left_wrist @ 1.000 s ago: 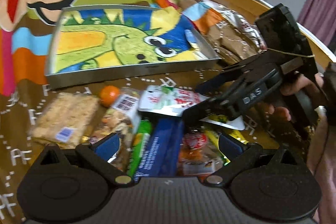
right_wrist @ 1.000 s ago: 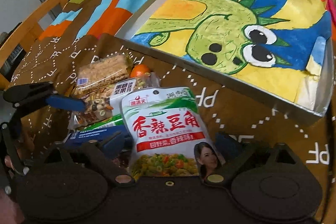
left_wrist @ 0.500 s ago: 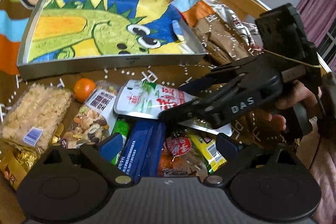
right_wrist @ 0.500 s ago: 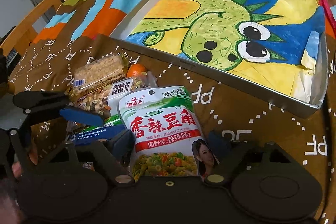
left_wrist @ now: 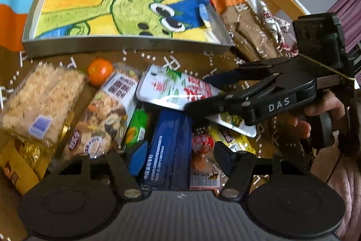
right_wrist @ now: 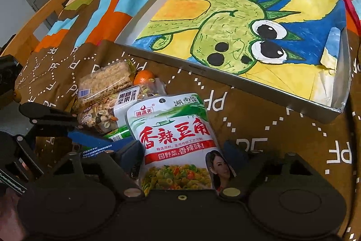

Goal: Organize snacks
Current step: 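Grasp the blue box with the left tool while the right tool holds the bean bag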

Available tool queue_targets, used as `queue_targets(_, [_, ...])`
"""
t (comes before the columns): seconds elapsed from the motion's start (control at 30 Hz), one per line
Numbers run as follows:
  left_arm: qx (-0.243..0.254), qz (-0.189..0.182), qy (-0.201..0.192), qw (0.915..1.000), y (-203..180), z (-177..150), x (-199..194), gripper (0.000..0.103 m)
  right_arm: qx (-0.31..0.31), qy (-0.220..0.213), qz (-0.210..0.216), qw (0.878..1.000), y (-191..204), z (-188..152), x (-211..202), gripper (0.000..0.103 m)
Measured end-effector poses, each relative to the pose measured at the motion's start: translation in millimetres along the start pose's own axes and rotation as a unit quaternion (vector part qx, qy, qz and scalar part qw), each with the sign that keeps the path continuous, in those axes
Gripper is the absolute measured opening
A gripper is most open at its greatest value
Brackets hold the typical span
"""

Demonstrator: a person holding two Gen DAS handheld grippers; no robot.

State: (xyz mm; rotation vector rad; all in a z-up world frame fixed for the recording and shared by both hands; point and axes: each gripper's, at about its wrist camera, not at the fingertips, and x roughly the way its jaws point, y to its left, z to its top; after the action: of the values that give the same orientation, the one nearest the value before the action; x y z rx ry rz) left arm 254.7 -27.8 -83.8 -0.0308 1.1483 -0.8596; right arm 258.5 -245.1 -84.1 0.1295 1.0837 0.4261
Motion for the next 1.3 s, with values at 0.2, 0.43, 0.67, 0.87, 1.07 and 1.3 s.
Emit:
queue_targets(0.2, [-0.021, -0.001, -0.003, 0.9998, 6.5, -0.1, 0.5, 0.059, -0.006, 0.004, 0.000, 1.000, 1.6, -1.6, 1.4, 0.086])
queue_targets(0.43, [-0.053, 0.012, -0.008, 0.9985, 12.3, 0.1, -2.1, 0.044, -0.020, 0.011, -0.003, 1.000, 5.0, -4.0, 1.8, 0.088])
queue_targets(0.67, [-0.075, 0.039, -0.013, 0.9963, 5.2, -1.3, -5.4, 0.041, -0.012, -0.007, -0.022, 1.000, 7.4, -5.9, -6.8, 0.061])
queue_targets(0.87, [-0.135, 0.039, -0.021, 0.9899, 5.3, -7.6, -20.2, 0.040, -0.019, -0.031, -0.043, 0.998, 14.7, -9.6, -16.5, 0.056])
queue_targets(1.07, [-0.133, 0.048, -0.047, 0.9888, -8.4, -14.6, -36.3, 0.039, -0.051, -0.068, -0.067, 0.994, 28.6, -17.7, -32.3, 0.056])
queue_targets(1.3, [-0.127, 0.059, -0.090, 0.9861, -22.0, -16.3, -55.1, 0.039, -0.055, -0.118, -0.084, 0.988, 31.6, -19.1, -48.6, 0.056])
